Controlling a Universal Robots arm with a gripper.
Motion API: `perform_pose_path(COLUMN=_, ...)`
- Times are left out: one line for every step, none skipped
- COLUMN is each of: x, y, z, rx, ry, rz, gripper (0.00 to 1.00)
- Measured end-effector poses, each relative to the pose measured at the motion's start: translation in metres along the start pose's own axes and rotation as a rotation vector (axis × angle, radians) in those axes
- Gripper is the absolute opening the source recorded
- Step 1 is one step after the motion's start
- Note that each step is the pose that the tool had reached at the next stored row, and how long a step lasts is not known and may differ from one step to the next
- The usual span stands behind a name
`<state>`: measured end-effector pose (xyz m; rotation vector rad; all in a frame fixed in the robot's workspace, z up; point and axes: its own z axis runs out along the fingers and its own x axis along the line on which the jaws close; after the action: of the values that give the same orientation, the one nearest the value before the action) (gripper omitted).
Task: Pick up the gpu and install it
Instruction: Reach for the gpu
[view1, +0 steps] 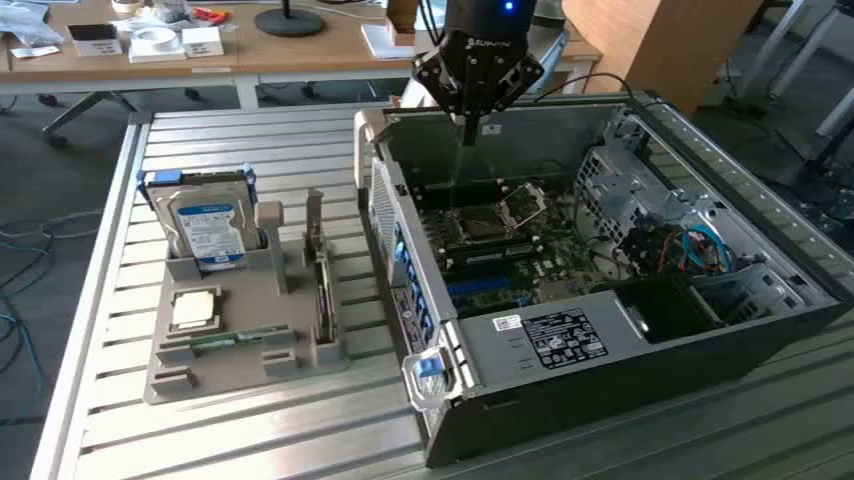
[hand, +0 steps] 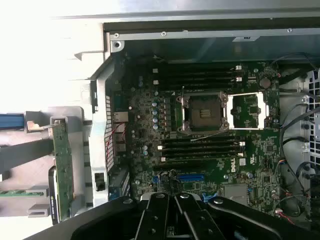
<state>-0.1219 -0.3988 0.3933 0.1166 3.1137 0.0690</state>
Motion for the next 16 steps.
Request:
perform_pose_path(x=0.0, y=0.0, z=0.0, rx=0.0001, ry=0.0, rz=0.0, gripper=0.11)
perform_pose_path(x=0.0, y=0.0, z=0.0, rx=0.0, ry=0.0, rz=0.0, gripper=0.11)
perform_pose_path(x=0.0, y=0.0, z=0.0, rx=0.0001, ry=0.0, rz=0.0, gripper=0.11)
perform_pose_path(x=0.0, y=0.0, z=0.0, rx=0.0, ry=0.0, rz=0.0, gripper=0.11)
perform_pose_path(x=0.0001, y=0.0, z=0.0, rx=0.0001, ry=0.0, rz=0.0, gripper=0.11)
perform_pose_path(x=0.0005, y=0.0, z=0.0, rx=0.0001, ry=0.0, rz=0.0, gripper=0.11)
perform_pose_path(x=0.0009, y=0.0, z=-0.0001, rx=0.0001, ry=0.0, rz=0.0, gripper=0.11)
perform_pose_path(x=0.0013, y=-0.0001, z=-0.0001, rx=0.0001, ry=0.0, rz=0.0, gripper=0.11)
perform_pose_path(x=0.0018, y=-0.0001, z=-0.0001, rx=0.0001, ry=0.0, rz=0.0, gripper=0.11)
perform_pose_path(x=0.0024, y=-0.0002, z=-0.0001, rx=0.0001, ry=0.0, rz=0.0, gripper=0.11)
perform_pose_path(x=0.0031, y=-0.0002, z=-0.0001, rx=0.0001, ry=0.0, rz=0.0, gripper=0.11)
perform_pose_path(x=0.0037, y=-0.0003, z=-0.0001, rx=0.0001, ry=0.0, rz=0.0, gripper=0.11)
perform_pose_path(x=0.0043, y=-0.0003, z=-0.0001, rx=0.0001, ry=0.0, rz=0.0, gripper=0.11)
perform_pose_path(x=0.0049, y=-0.0004, z=-0.0001, rx=0.0001, ry=0.0, rz=0.0, gripper=0.11)
perform_pose_path(x=0.0055, y=-0.0004, z=-0.0002, rx=0.0001, ry=0.0, rz=0.0, gripper=0.11)
perform_pose_path(x=0.0061, y=-0.0005, z=-0.0002, rx=0.0001, ry=0.0, rz=0.0, gripper=0.11)
